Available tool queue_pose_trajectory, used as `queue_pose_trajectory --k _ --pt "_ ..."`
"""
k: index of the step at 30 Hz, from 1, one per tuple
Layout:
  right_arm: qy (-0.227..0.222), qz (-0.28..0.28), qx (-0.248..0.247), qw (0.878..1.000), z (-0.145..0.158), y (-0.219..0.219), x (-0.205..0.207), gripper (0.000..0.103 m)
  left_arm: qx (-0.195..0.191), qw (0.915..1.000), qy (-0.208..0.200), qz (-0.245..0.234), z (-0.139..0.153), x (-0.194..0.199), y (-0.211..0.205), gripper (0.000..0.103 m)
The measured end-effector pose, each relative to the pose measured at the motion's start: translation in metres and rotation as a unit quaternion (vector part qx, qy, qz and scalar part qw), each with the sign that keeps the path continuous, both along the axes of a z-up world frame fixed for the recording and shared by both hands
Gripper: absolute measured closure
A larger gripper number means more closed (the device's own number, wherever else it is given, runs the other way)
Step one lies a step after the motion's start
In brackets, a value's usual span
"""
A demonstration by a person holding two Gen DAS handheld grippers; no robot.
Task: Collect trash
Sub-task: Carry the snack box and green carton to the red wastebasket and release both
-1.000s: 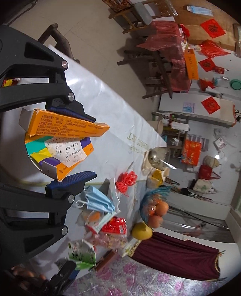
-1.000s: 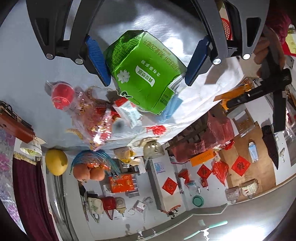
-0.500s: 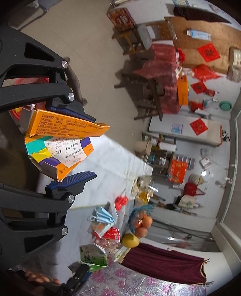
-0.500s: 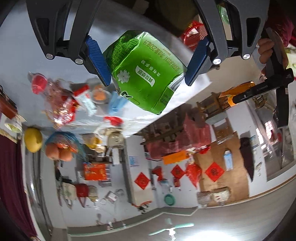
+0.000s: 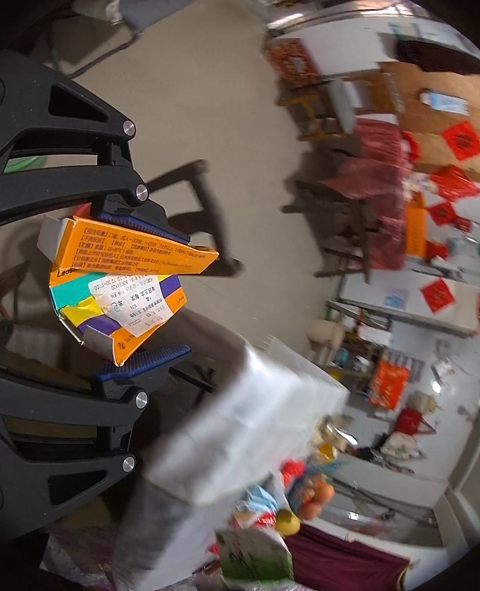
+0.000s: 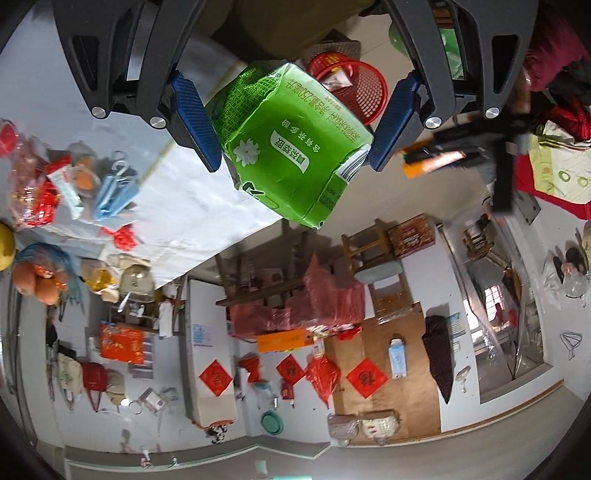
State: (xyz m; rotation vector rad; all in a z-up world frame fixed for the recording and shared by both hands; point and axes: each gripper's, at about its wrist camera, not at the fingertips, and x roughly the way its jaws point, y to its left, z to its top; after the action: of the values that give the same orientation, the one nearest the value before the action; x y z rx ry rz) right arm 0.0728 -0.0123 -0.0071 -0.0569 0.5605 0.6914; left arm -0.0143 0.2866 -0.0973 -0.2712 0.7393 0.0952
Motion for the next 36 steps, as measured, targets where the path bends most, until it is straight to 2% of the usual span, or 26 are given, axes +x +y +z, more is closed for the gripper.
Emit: queue_pose_trajectory --k 5,7,9,12,17,20,22,25,27,29,31,36 --pt "0.011 0.019 -0.014 1.0 -0.008 0.026 -0.001 0.022 -0.022 0.9976 0.065 0.014 -0.054 0.019 0.022 0.044" --pt "0.015 0.023 -0.021 0.999 -0.011 0.034 0.001 0.022 -0.042 0.9954 0.084 0.021 -0.073 0.026 0.03 0.038" --pt "0.021 0.026 -0.029 0.999 -0.014 0.042 0.001 0.022 -0.06 0.994 0.088 0.024 -0.079 0.026 0.037 0.032" --pt "0.028 0.03 -0.034 0.999 -0.019 0.05 0.002 0.022 -0.059 0.9952 0.072 0.032 -0.071 0.022 0.046 0.018" --pt "0.05 0.054 -0.051 0.996 -0.037 0.076 0.006 0.022 -0.02 0.9958 0.055 0.07 -0.055 0.015 0.063 0.016" --pt "0.07 0.082 -0.063 0.992 -0.051 0.103 0.004 0.022 0.022 0.9918 0.052 0.115 -0.043 0.007 0.081 0.011" --pt "0.08 0.105 -0.073 0.989 -0.059 0.127 0.004 0.022 0.036 0.9886 0.047 0.139 -0.036 0.0 0.094 0.01" --pt "0.091 0.134 -0.085 0.983 -0.07 0.164 0.008 0.021 0.035 0.9837 0.049 0.17 -0.03 -0.009 0.114 0.008" --pt "0.095 0.143 -0.1 0.98 -0.078 0.187 0.015 0.016 0.025 0.981 0.048 0.186 -0.027 -0.016 0.127 0.008" --pt "0.084 0.124 -0.12 0.981 -0.084 0.2 0.02 0.014 0.012 0.9799 0.043 0.194 -0.025 -0.022 0.135 0.008" --pt "0.084 0.111 -0.12 0.983 -0.086 0.199 0.02 0.014 0.003 0.9797 0.038 0.197 -0.022 -0.027 0.14 0.008" --pt "0.093 0.09 -0.084 0.988 -0.078 0.159 0.015 0.01 0.01 0.9806 0.036 0.192 -0.017 -0.027 0.135 0.008"
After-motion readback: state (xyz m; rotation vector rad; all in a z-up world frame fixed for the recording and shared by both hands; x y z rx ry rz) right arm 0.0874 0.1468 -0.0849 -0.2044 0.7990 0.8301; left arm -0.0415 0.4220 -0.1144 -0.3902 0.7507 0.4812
